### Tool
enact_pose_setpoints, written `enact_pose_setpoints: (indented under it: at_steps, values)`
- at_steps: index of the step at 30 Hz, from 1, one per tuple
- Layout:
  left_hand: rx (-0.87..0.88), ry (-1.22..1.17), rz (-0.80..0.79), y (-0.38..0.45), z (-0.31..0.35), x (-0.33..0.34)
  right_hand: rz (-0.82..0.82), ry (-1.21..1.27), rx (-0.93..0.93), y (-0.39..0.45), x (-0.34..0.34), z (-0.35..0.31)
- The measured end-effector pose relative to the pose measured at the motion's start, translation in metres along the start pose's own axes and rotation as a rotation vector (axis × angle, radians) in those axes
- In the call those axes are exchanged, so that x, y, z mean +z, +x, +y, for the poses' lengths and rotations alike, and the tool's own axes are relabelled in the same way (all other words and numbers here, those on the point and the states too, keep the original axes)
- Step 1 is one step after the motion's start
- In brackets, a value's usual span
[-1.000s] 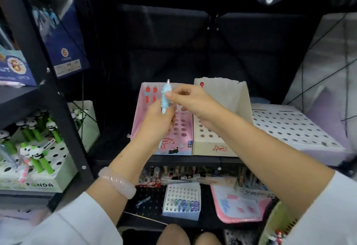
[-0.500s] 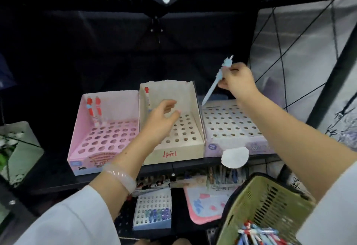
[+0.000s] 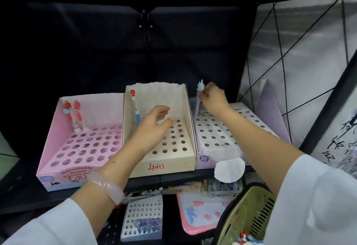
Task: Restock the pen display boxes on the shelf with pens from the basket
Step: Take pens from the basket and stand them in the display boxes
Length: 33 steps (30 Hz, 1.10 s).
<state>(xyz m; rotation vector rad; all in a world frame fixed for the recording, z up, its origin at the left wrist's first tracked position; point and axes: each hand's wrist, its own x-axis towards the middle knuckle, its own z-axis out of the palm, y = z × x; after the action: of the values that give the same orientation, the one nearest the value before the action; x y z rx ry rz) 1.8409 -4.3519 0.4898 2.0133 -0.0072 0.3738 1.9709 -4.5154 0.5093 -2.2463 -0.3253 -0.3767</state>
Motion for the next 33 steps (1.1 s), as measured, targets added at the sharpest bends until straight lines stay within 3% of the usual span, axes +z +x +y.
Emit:
enact_pose_setpoints:
  at_steps: [7,14,19,24,29,33]
  values:
    - [0.002,-0.035,-0.017,-0.009,0.001,-0.003,-0.163,-0.184,0.037,-0.006,0.006,0.0]
    - [0.043,-0.027,-0.014,-0.033,0.02,-0.015,-0.159,-0.125,0.015,-0.03,-0.021,-0.016]
    - [0.144,-0.121,-0.051,-0.069,0.048,0.015,-0.188,0.028,-0.099,-0.104,-0.069,-0.026]
    - [0.224,-0.103,-0.352,-0.127,0.038,0.083,-0.318,0.108,-0.051,-0.206,-0.106,0.022]
    - [0.132,0.114,-0.651,-0.174,-0.01,0.151,-0.608,-0.329,0.17,-0.287,-0.083,0.129]
    - [0.068,0.26,-0.796,-0.188,-0.041,0.177,-0.929,-0.426,0.431,-0.338,-0.037,0.185]
